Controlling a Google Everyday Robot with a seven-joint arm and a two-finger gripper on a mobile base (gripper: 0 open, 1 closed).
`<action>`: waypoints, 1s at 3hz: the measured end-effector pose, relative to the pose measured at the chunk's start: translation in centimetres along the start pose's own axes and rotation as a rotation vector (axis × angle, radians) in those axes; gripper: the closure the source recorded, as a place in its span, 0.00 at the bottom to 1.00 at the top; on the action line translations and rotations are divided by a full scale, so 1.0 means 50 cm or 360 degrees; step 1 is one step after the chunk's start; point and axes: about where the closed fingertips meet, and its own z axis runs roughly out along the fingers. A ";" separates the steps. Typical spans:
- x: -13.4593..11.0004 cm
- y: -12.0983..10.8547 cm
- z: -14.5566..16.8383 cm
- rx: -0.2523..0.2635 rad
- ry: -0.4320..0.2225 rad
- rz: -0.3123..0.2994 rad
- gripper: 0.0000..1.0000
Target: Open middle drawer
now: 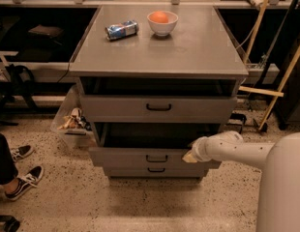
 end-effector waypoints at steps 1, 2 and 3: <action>-0.002 -0.001 -0.002 0.0000 0.0000 0.0000 1.00; 0.008 0.009 -0.007 -0.0003 -0.0006 0.0003 1.00; 0.006 0.009 -0.010 -0.0003 -0.0006 0.0003 1.00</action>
Offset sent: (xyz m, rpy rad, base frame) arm -0.3674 -0.0730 -0.1526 0.1694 -0.0290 0.0004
